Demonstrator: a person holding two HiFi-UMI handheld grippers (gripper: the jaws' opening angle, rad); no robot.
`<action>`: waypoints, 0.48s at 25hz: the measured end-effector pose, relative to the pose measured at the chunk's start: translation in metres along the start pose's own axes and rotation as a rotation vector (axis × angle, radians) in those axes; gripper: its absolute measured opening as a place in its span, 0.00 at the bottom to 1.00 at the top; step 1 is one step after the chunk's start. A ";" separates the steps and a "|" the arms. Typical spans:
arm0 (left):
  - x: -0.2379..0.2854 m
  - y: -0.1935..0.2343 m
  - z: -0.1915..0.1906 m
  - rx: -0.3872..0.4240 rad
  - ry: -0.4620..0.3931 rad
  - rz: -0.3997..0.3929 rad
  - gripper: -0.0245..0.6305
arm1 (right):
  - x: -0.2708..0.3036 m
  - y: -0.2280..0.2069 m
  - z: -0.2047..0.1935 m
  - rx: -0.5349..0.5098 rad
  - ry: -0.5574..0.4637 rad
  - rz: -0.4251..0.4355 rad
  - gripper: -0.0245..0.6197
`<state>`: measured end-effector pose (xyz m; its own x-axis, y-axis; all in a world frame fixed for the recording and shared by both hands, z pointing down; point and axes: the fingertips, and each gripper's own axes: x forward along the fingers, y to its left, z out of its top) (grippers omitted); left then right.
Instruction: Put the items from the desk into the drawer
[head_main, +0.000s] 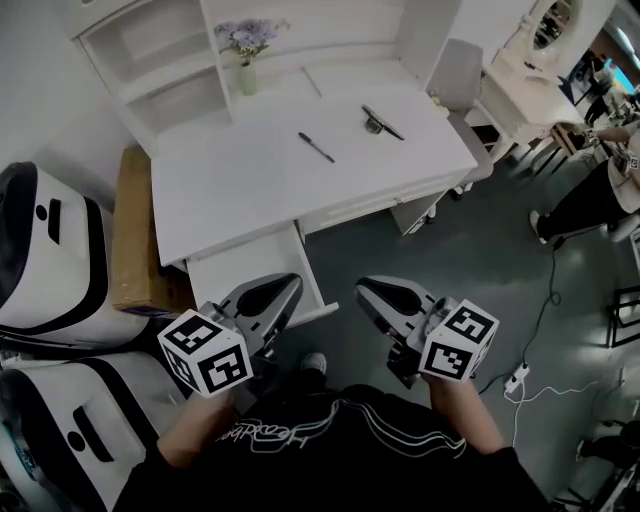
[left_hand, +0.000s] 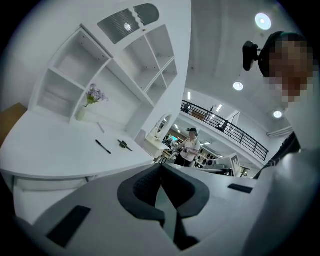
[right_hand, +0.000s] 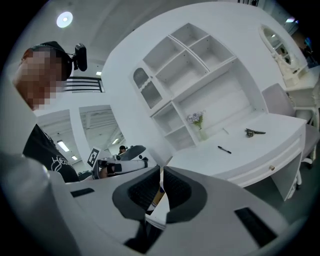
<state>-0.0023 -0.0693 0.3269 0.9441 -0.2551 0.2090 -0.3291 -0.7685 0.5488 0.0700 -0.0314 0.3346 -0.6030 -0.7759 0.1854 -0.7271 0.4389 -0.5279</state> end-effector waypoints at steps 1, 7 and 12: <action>0.003 0.005 0.004 -0.002 -0.003 0.000 0.07 | 0.003 -0.003 0.003 -0.001 0.000 -0.004 0.11; 0.028 0.027 0.020 -0.008 -0.015 0.022 0.07 | 0.013 -0.034 0.018 -0.010 0.000 -0.010 0.11; 0.057 0.057 0.046 -0.004 -0.034 0.071 0.07 | 0.038 -0.082 0.049 -0.025 -0.008 0.011 0.11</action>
<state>0.0335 -0.1543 0.3328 0.9184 -0.3288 0.2201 -0.3954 -0.7453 0.5369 0.1228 -0.1196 0.3440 -0.6080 -0.7748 0.1731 -0.7288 0.4582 -0.5088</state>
